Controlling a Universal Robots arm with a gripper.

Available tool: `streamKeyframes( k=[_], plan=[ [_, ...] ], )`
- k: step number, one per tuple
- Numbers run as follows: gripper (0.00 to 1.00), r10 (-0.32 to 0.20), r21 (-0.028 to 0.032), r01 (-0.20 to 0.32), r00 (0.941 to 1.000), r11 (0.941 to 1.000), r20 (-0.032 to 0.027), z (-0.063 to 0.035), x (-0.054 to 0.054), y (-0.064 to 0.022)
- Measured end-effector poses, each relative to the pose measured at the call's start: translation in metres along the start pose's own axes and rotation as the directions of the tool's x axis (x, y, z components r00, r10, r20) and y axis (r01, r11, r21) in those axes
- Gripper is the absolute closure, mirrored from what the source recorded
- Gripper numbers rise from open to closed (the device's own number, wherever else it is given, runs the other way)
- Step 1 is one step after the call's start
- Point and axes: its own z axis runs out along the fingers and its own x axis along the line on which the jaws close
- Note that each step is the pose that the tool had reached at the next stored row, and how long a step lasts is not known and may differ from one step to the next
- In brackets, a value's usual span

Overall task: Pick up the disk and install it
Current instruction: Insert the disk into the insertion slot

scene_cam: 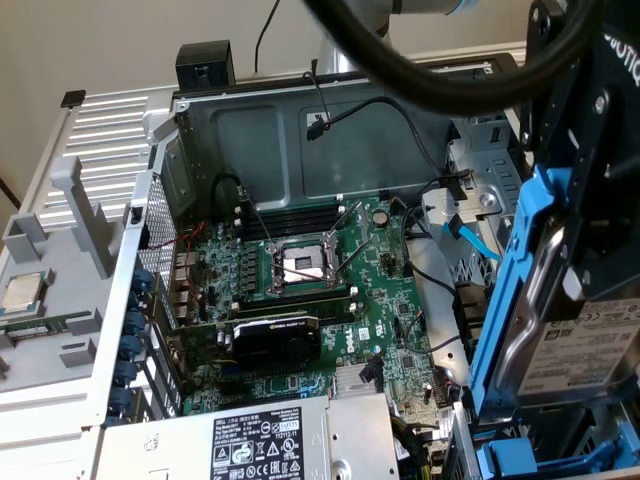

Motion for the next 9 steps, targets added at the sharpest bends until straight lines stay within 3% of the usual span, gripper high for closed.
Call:
streamKeyframes(
  k=[5,9],
  plan=[
    [0.63,0.0,0.0058,0.0,1.0,1.0,-0.0001,0.0025,0.0,0.0026],
    [0.63,0.0,0.0176,0.0,1.0,0.9998,0.0005,0.0042,0.0002,0.0042]
  ],
)
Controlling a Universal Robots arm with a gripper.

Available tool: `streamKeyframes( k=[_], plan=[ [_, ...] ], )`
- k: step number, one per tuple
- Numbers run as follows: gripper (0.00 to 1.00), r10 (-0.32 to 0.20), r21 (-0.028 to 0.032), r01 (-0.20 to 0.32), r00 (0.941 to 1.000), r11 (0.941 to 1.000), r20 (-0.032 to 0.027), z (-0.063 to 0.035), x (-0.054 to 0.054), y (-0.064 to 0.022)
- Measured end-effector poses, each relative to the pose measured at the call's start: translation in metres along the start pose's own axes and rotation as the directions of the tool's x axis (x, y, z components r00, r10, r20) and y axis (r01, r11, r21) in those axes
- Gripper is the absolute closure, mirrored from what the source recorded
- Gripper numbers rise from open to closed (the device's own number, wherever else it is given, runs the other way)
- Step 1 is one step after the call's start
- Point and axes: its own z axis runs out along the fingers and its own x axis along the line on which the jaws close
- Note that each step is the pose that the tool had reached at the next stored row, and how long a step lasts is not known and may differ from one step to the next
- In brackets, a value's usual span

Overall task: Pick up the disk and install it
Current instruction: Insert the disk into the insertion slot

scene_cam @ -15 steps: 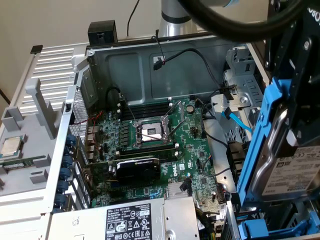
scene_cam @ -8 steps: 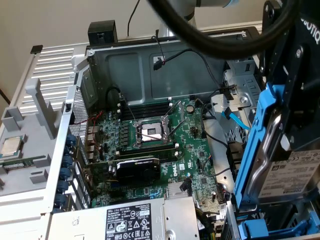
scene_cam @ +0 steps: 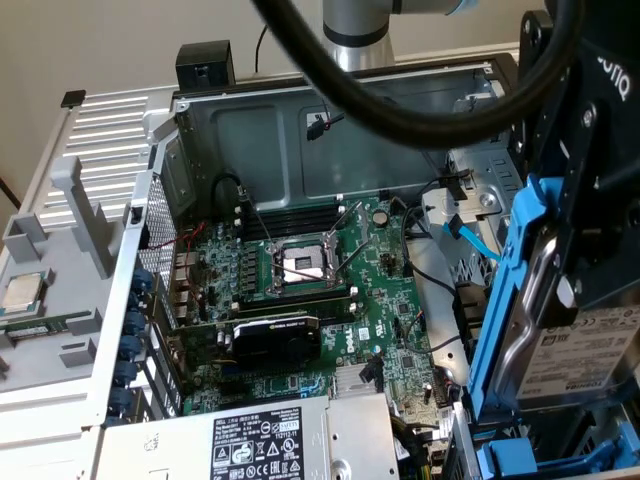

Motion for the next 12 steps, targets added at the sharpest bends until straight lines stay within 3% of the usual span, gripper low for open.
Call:
streamKeyframes(
  k=[2,12],
  plan=[
    [0.63,0.0,0.0038,0.0,1.0,1.0,0.0002,0.0006,0.0001,0.0024],
    [0.63,0.0,0.0106,0.0,1.0,0.9999,0.0004,0.0035,0.0002,0.0039]
  ],
)
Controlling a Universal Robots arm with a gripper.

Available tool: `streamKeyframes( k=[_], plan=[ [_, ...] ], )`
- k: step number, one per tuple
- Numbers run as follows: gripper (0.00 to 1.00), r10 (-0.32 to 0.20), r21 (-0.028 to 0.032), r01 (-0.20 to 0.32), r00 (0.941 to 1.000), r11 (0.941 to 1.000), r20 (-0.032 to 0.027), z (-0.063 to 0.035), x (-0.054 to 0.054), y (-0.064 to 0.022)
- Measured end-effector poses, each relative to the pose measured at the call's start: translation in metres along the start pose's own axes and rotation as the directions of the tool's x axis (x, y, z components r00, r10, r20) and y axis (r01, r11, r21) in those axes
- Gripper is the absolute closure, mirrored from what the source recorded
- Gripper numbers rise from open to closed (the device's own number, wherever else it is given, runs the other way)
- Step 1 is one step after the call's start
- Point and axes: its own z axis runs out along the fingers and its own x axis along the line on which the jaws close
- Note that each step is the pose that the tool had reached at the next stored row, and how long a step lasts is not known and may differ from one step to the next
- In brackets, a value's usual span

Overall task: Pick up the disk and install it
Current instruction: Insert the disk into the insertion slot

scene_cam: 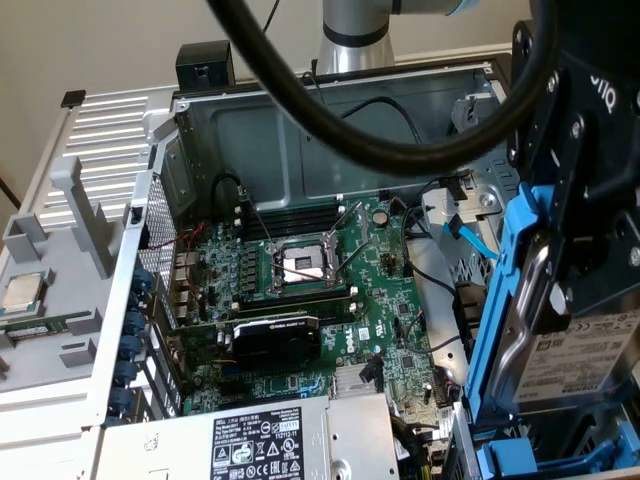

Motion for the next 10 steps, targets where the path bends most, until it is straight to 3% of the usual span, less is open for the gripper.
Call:
streamKeyframes(
  k=[10],
  plan=[
    [0.63,0.0,0.0066,0.0,1.0,1.0,0.0004,0.0045,0.0002,0.0021]
  ],
)
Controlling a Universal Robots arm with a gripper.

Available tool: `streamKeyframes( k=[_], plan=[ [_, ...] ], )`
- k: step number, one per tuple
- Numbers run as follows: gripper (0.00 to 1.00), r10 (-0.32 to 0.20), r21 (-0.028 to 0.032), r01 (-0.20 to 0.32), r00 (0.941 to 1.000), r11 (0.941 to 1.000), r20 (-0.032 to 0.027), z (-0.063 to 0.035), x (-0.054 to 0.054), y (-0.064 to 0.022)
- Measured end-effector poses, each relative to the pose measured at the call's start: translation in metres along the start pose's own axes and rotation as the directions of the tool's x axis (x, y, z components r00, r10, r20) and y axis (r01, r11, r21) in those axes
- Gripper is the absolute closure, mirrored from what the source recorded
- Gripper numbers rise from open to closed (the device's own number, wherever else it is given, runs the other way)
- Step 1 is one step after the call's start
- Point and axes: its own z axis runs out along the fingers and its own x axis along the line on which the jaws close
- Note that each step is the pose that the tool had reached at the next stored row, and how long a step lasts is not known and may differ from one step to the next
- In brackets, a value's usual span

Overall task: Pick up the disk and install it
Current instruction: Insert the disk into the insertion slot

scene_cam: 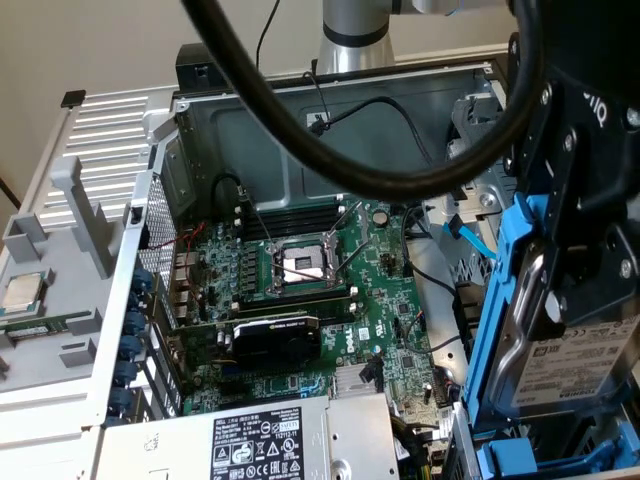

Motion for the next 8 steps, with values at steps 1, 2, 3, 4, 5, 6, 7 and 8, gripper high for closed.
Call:
streamKeyframes(
  k=[1,2,3,4,5,6,7,8],
  plan=[
    [0.63,0.0,0.0005,0.0,1.0,1.0,-0.0001,0.0004,0.0,0.0002],
    [0.63,0.0,0.0007,0.0,1.0,1.0,0.0,0.001,0.0,0.0003],
    [0.63,0.0,0.0009,0.0,1.0,1.0,-0.0001,0.0015,0.0,0.0004],
    [0.63,0.0,0.001,0.0,1.0,1.0,-0.0001,0.0019,0.0,0.0004],
    [0.63,0.0,0.001,0.0,1.0,1.0,0.0,0.0024,0.0,0.0007],
    [0.63,0.0,0.001,0.0,1.0,1.0,0.0,0.0026,0.0,0.0008],
    [0.63,0.0,0.001,0.0,1.0,1.0,-0.0002,0.0027,0.0,0.0008],
    [0.63,0.0,0.001,0.0,1.0,1.0,-0.0002,0.0028,0.0,0.0008]
  ],
)
